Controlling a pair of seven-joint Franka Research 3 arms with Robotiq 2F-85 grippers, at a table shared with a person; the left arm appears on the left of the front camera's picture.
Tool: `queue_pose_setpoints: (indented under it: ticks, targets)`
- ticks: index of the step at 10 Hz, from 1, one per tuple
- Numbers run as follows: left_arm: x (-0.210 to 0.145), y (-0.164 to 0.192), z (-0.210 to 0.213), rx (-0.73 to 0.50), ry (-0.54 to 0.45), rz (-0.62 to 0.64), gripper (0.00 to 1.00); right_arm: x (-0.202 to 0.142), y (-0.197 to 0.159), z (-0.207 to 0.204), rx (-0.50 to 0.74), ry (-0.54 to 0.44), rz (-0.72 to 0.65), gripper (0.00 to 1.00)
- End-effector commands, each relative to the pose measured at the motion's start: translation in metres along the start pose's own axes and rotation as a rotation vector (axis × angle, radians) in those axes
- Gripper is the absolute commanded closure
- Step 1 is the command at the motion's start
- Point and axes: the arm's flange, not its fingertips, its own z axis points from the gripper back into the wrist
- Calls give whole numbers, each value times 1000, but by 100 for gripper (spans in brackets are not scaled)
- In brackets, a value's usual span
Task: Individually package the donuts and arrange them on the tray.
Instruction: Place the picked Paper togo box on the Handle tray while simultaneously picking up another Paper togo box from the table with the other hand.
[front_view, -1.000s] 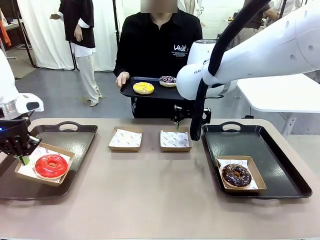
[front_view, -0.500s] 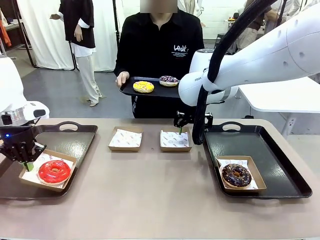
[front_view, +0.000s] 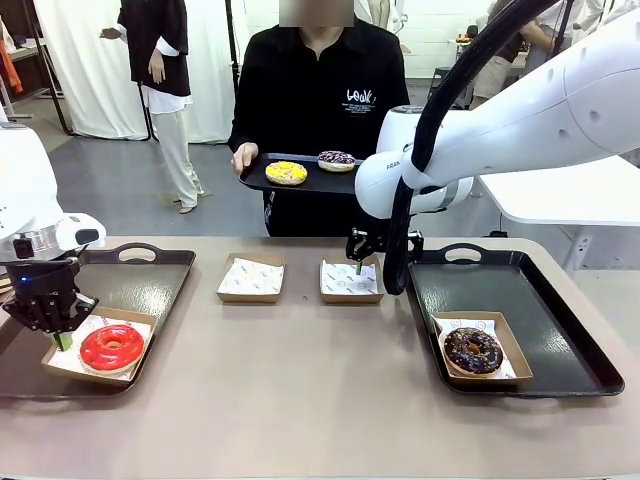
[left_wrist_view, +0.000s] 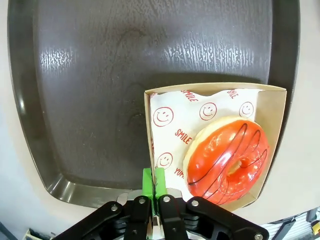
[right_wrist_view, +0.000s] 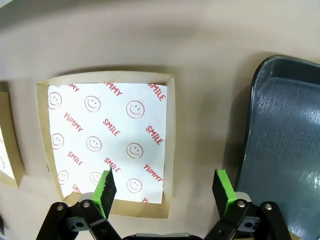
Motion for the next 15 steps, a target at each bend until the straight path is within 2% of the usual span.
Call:
queue_pose_setpoints:
  ticks: [1,7,8,9,10,12,13,15]
  targets:
    - [-16,-6,4,10,-18,-30,99,1,1,-4,1,-15,9,0]
    - [-22,-14,5,51,-20,-10,99,2,3,-6,5,-9,10,0]
    - [-22,-14,4,53,-24,0,56,1,3,-6,5,-8,11,0]
    - [-21,-14,3,52,-20,-10,43,2,3,-6,7,-10,11,0]
    - [-21,-14,3,58,-18,-6,0,2,3,-6,10,-13,14,0]
    - [-21,-13,3,59,-19,-5,0,4,3,-9,17,-14,8,0]
    - [-22,-13,4,58,-21,-7,22,6,2,-13,24,-9,2,0]
    - [-22,-12,5,56,-23,-5,0,8,1,-16,23,-1,-2,0]
